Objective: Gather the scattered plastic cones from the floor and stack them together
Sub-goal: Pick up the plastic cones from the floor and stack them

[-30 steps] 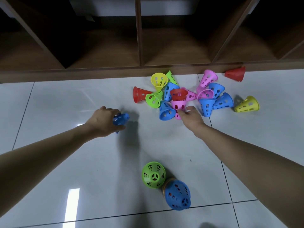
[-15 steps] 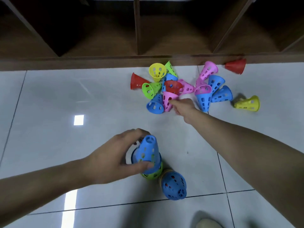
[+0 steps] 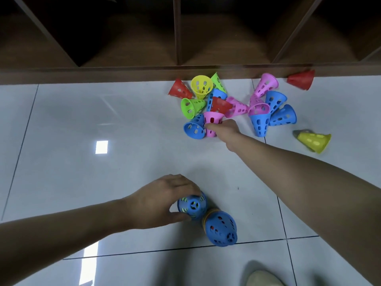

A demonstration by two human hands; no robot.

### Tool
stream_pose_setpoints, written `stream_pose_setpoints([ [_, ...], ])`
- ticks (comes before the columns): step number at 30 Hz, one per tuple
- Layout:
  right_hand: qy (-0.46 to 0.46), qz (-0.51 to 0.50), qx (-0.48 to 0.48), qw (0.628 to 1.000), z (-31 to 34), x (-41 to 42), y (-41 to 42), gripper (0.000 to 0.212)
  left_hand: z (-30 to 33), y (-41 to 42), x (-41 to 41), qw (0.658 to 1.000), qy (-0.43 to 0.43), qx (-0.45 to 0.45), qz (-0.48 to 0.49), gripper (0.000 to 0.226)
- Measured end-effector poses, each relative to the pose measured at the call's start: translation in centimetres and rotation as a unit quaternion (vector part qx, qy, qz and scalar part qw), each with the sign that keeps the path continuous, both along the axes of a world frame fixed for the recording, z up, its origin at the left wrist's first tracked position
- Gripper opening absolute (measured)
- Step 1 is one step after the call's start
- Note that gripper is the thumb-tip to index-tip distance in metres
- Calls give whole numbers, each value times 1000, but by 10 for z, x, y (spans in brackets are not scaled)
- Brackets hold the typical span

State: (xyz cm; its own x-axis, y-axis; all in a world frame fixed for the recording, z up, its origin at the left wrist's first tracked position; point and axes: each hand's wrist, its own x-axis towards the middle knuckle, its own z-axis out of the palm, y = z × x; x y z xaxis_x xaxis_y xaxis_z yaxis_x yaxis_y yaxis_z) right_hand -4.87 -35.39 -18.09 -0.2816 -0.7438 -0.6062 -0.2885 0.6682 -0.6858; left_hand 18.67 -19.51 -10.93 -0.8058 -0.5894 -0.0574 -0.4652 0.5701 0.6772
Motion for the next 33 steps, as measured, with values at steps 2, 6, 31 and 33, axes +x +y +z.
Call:
stream_pose_setpoints([
  [2, -34, 1, -5, 999, 11, -3, 6, 24, -4, -9, 5, 1000, -7, 8, -22, 54],
  [6, -144, 17, -29, 989, 45, -18, 30, 17, -15, -47, 22, 999, -46, 11, -12, 66],
  [31, 50, 446, -90, 889, 158, -61, 226, 37, -47, -126, -60, 935, -311, 18, 171, 81],
  [33, 62, 455, -84, 884, 154, -59, 226, 38, -47, -121, -51, 924, -343, 19, 167, 78],
])
